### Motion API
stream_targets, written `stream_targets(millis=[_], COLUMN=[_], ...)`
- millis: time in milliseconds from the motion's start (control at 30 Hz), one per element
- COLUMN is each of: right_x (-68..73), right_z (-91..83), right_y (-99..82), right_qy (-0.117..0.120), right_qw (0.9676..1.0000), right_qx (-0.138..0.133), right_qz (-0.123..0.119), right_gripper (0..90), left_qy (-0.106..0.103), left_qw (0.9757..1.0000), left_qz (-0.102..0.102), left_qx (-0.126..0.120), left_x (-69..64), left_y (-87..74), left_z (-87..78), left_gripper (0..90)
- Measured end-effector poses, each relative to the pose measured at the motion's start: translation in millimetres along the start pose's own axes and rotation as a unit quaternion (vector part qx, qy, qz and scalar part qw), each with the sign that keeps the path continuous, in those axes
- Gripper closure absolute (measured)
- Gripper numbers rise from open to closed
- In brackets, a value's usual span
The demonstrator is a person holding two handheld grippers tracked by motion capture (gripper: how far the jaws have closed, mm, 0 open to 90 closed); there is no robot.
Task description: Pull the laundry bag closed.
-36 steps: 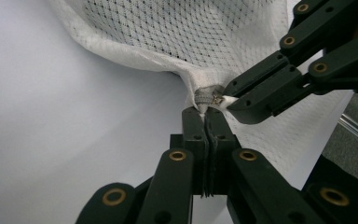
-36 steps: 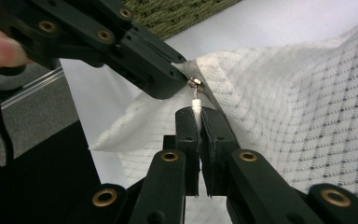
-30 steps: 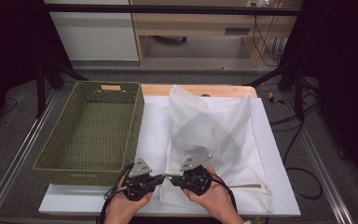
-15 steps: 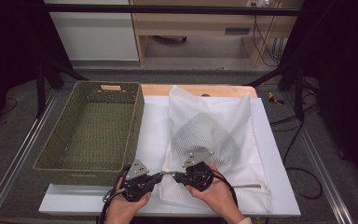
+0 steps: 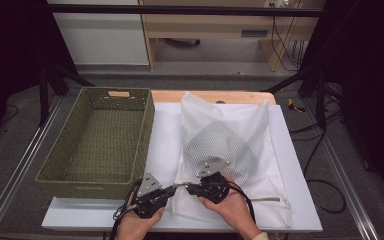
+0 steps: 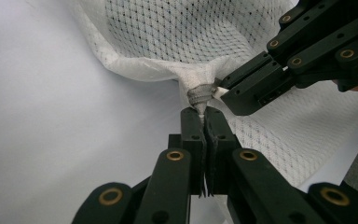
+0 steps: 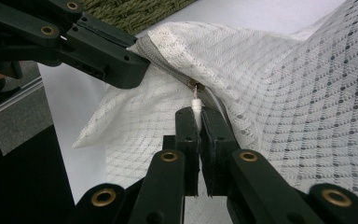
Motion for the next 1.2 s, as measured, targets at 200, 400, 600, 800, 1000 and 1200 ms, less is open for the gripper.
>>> stream_targets(millis=[200,400,600,800,1000,1200], right_x=[-1.2,-0.3,2.3,3.8,0.8,-4.2], right_z=[0.5,-0.4,-2.8,-10.7,-25.0,-41.5], right_y=[-0.4,-0.2,-0.4,-4.3,-14.1,-25.1], right_qy=[-0.001,0.000,0.002,-0.010,-0.022,-0.035], right_qw=[1.0000,1.0000,1.0000,0.9998,0.9995,0.9992], right_qx=[0.000,0.003,0.005,0.019,0.022,0.018], right_qz=[-0.005,-0.004,-0.007,-0.002,0.002,0.003], right_gripper=[86.6,86.7,86.7,86.8,86.8,86.7], left_qy=[0.007,0.012,0.023,0.025,0.028,0.027], left_qw=[1.0000,0.9999,0.9997,0.9997,0.9995,0.9995], left_qz=[0.000,-0.003,-0.005,-0.009,-0.013,-0.017], left_qx=[-0.002,-0.003,-0.002,-0.001,-0.001,-0.002], left_x=[-0.9,-0.6,-0.9,0.8,3.4,3.7], left_y=[-1.4,-2.1,-2.0,-1.3,-4.6,-7.3], left_z=[0.7,0.5,-1.6,-6.1,-6.2,-4.7], left_gripper=[88.1,88.1,88.5,88.6,88.5,88.4])
Point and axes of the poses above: each handheld gripper's, and its own axes: z roughly forward along the jaws, y roughly out of its top, x roughly to its left, the point moved 2 cm from there along z, roughly forward along the jaws, and after that the axes turned 15 degrees about y, right-handed, at the moved point
